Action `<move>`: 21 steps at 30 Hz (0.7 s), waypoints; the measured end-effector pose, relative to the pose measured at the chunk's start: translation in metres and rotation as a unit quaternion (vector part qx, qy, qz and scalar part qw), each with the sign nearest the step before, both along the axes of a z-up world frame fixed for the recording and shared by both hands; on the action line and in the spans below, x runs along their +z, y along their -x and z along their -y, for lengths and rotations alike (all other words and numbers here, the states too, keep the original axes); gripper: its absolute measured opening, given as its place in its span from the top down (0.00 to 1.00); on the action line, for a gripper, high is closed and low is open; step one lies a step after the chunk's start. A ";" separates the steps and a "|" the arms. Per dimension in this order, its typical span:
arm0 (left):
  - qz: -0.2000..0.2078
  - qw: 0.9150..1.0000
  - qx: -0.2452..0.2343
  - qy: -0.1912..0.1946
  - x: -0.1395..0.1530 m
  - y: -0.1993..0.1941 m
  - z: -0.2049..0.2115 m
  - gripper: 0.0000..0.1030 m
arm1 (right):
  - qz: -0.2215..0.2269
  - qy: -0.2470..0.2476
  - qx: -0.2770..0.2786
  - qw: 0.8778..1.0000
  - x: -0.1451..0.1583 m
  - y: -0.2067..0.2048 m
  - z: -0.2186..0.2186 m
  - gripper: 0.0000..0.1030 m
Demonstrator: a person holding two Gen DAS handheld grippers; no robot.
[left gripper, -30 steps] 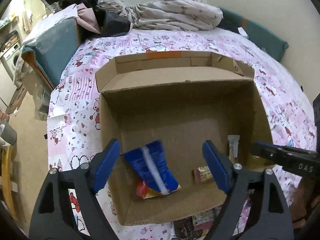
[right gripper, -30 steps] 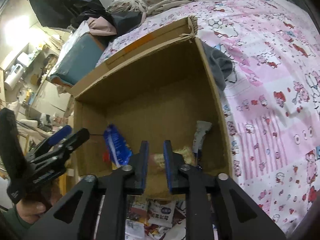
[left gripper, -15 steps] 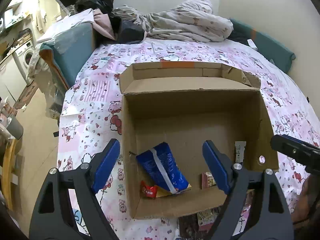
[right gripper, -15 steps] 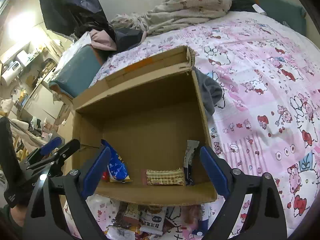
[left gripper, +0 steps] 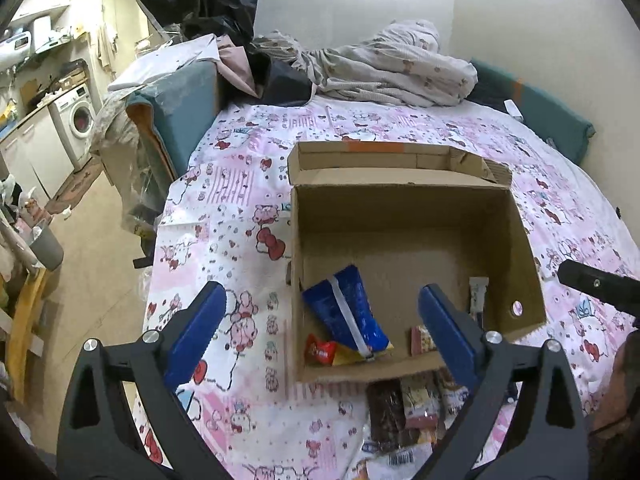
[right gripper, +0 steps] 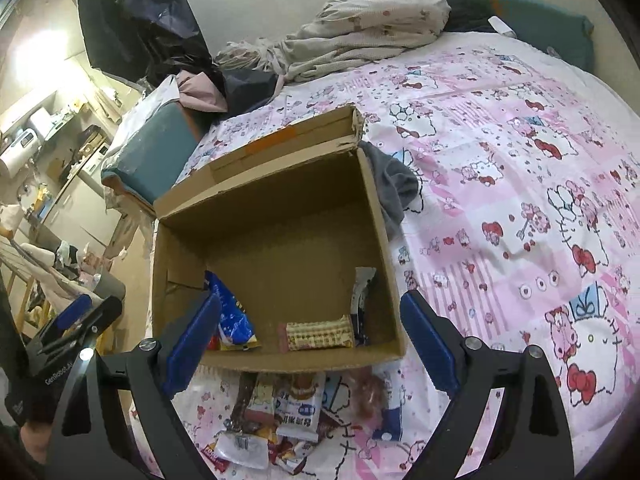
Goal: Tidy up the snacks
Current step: 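Grasp the FOOD rice cake packet with the left gripper while the right grasps a white bar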
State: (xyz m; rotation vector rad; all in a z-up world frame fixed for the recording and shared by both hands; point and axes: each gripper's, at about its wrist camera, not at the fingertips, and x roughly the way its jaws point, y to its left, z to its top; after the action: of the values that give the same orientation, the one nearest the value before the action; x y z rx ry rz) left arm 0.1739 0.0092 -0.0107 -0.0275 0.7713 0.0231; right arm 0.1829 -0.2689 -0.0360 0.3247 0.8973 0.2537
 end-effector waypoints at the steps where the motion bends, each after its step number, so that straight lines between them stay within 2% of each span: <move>1: 0.004 1.000 0.007 -0.003 0.002 0.005 -0.002 0.07 | 0.000 0.001 0.001 1.000 0.000 0.003 -0.001 0.09; 5: 0.027 0.999 0.014 -0.011 0.006 0.022 -0.007 0.07 | -0.001 0.009 0.005 1.000 -0.001 0.015 -0.003 0.09; 11: 0.012 1.000 -0.001 -0.012 0.006 0.034 -0.007 0.07 | -0.006 0.009 0.005 1.000 -0.001 0.030 -0.005 0.09; 17: -0.044 0.999 -0.011 0.008 -0.008 0.041 -0.010 0.07 | -0.019 0.014 0.003 1.000 -0.006 0.040 -0.001 0.09; 21: -0.080 0.996 -0.003 0.027 -0.022 0.044 -0.014 0.07 | -0.054 0.012 -0.014 0.998 -0.019 0.039 0.009 0.09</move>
State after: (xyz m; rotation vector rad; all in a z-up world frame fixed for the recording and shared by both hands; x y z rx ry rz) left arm 0.1298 0.0229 -0.0322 -0.0748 0.9321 -0.0016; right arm 0.1435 -0.2781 -0.0547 0.3304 1.0001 0.2007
